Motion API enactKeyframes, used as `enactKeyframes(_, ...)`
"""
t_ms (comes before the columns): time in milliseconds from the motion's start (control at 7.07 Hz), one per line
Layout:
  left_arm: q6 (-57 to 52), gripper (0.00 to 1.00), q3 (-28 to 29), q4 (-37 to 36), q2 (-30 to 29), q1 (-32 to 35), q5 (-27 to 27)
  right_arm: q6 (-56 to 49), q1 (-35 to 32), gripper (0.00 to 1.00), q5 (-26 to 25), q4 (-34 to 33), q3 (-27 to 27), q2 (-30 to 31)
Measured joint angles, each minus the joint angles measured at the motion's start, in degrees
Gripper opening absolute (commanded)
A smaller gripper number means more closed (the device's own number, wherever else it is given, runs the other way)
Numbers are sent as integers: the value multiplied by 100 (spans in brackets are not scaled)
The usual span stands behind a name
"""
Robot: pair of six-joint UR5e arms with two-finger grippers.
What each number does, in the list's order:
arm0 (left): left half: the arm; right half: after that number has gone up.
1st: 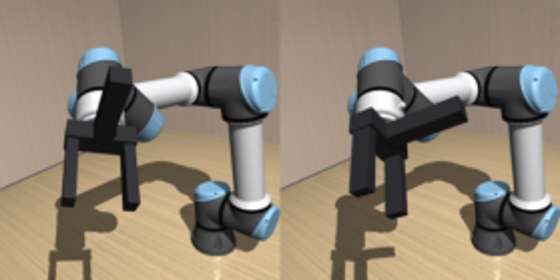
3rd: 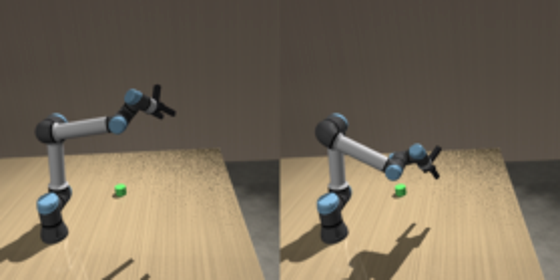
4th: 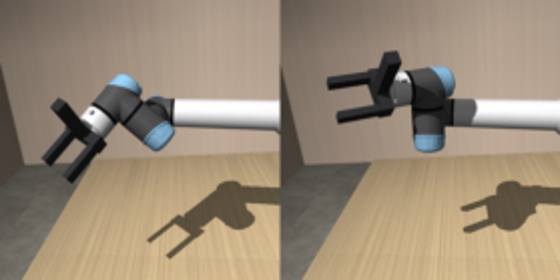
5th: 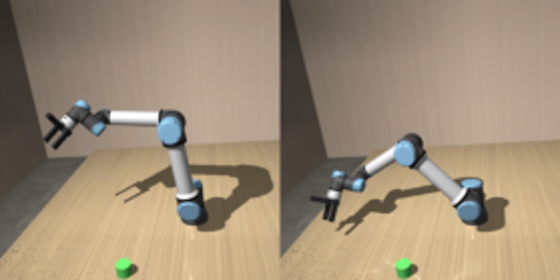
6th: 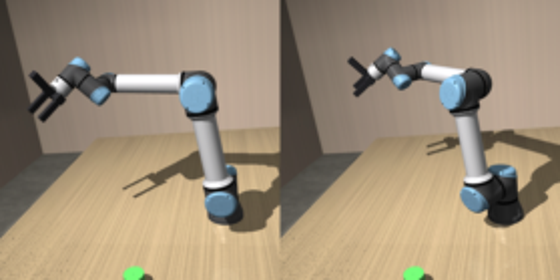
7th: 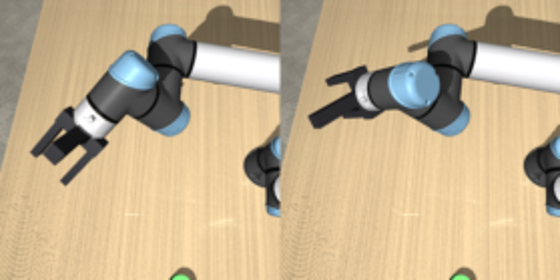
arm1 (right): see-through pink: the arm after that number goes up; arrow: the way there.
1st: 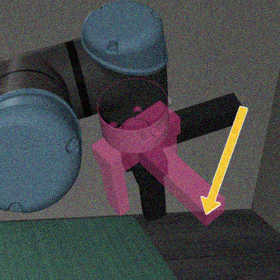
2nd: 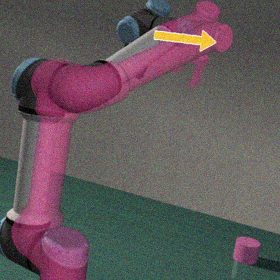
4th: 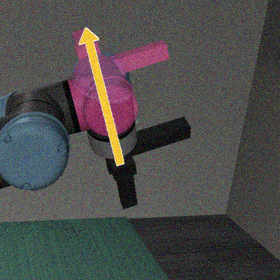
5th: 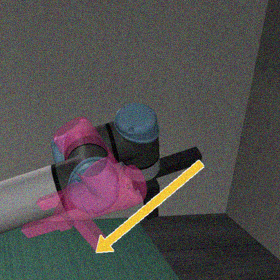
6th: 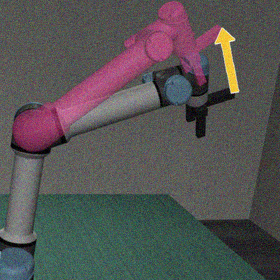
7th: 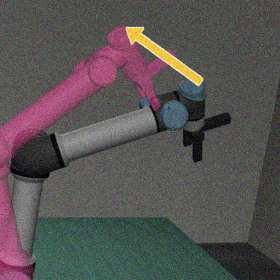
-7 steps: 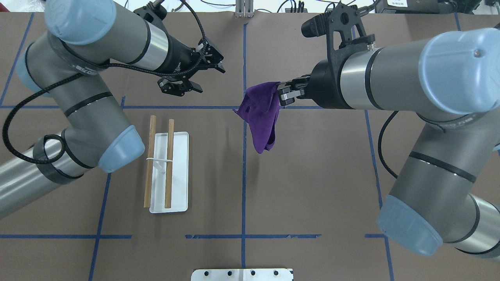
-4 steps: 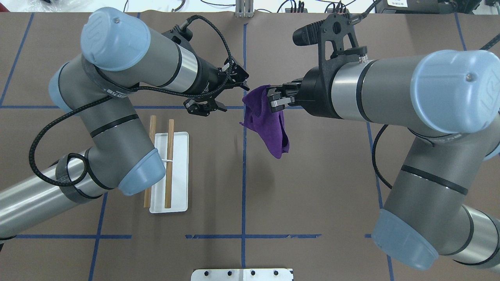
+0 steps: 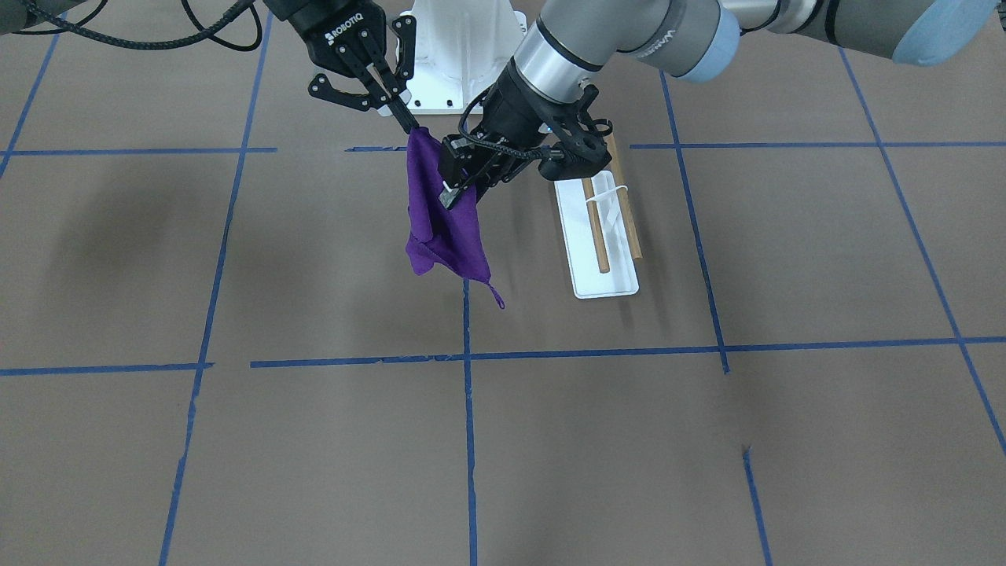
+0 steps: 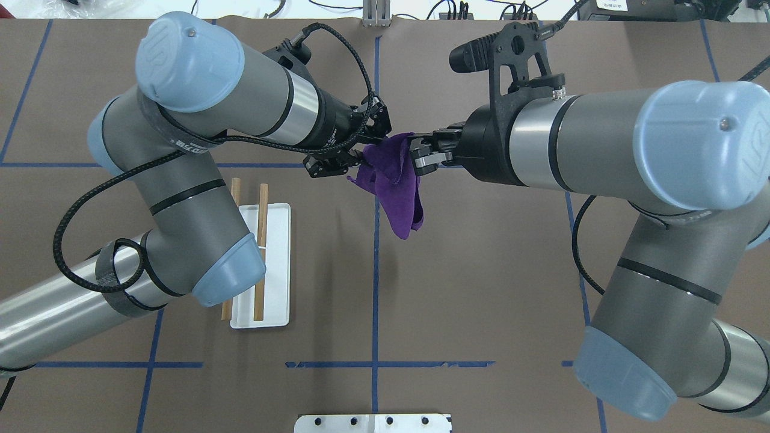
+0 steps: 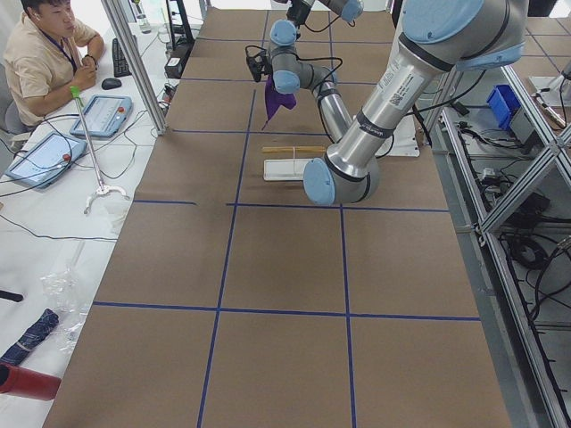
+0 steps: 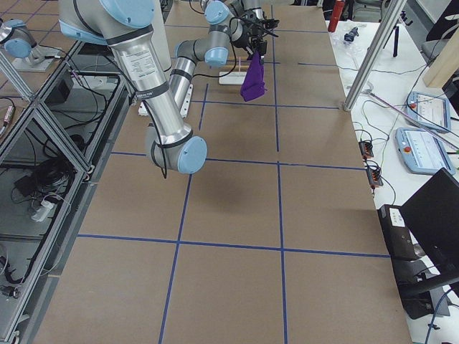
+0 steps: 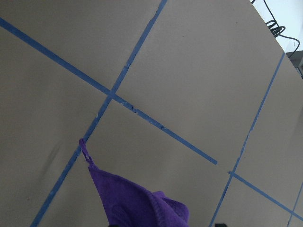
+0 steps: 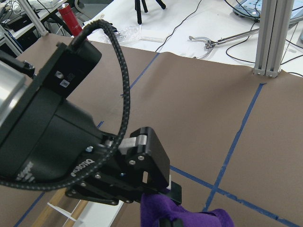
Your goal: Hang towel on rack
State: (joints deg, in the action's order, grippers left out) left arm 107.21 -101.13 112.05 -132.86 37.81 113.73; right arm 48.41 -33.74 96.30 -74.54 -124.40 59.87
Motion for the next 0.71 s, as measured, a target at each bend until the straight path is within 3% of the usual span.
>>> enactKeyframes(142,-25,0,-34,1,5,-1,-2,-10,4,81,12,48,9,15)
enactKeyframes(283,-61,0,-60,1,22,0,-6,-9,49,100,69,74,28,36)
enactKeyframes(708,-625,0,-429,41,576,36,-3,346,88,100,546,-582,109,130)
